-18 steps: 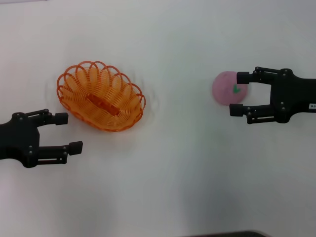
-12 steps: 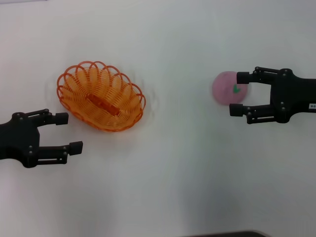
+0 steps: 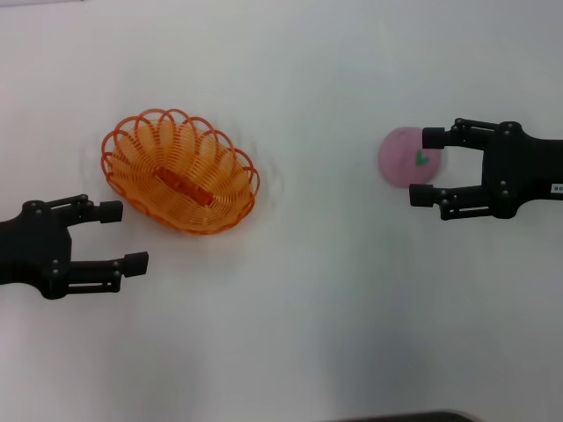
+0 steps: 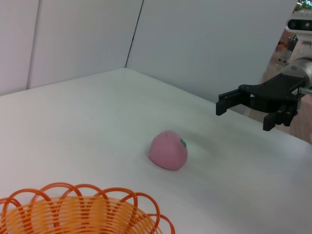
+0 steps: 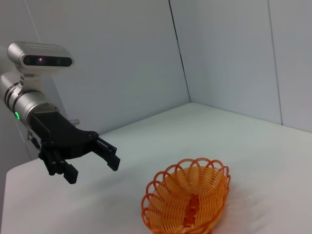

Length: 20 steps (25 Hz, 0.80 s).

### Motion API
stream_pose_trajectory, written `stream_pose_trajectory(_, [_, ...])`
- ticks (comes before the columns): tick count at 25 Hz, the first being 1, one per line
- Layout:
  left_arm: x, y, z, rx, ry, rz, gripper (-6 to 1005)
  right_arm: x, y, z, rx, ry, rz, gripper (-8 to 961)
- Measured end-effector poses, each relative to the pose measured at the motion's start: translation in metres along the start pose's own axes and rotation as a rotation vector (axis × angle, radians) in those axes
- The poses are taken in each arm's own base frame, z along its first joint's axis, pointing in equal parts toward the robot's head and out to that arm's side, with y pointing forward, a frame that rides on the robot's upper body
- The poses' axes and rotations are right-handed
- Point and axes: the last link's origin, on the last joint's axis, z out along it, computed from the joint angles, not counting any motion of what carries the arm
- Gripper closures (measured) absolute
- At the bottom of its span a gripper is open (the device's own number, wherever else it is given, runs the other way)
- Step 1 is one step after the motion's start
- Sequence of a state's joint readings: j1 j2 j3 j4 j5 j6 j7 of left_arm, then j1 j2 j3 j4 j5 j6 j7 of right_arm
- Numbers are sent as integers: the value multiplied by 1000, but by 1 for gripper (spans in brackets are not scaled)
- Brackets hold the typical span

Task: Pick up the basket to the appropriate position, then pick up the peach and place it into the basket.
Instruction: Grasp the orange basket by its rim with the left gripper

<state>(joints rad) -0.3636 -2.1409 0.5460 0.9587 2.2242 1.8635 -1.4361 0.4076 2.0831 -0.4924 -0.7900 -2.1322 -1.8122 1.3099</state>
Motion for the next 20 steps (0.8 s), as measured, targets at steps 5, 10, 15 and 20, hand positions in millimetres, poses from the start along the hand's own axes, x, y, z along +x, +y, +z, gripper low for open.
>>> stream_pose_trajectory(5, [2, -1, 0, 0, 0, -6, 125, 0, 0, 0, 0, 0, -1, 11])
stream_pose_trajectory(10, [8, -3, 2, -3, 9, -4, 125, 0, 0, 0, -2, -1, -2, 11])
stream_pose_trajectory(15, [16, -5, 8, -1, 48, 9, 125, 0, 0, 0, 0, 0, -2, 11])
stream_pose_trajectory(20, [31, -11, 17, 18, 125, 30, 125, -3, -1, 2, -1, -11, -8, 11])
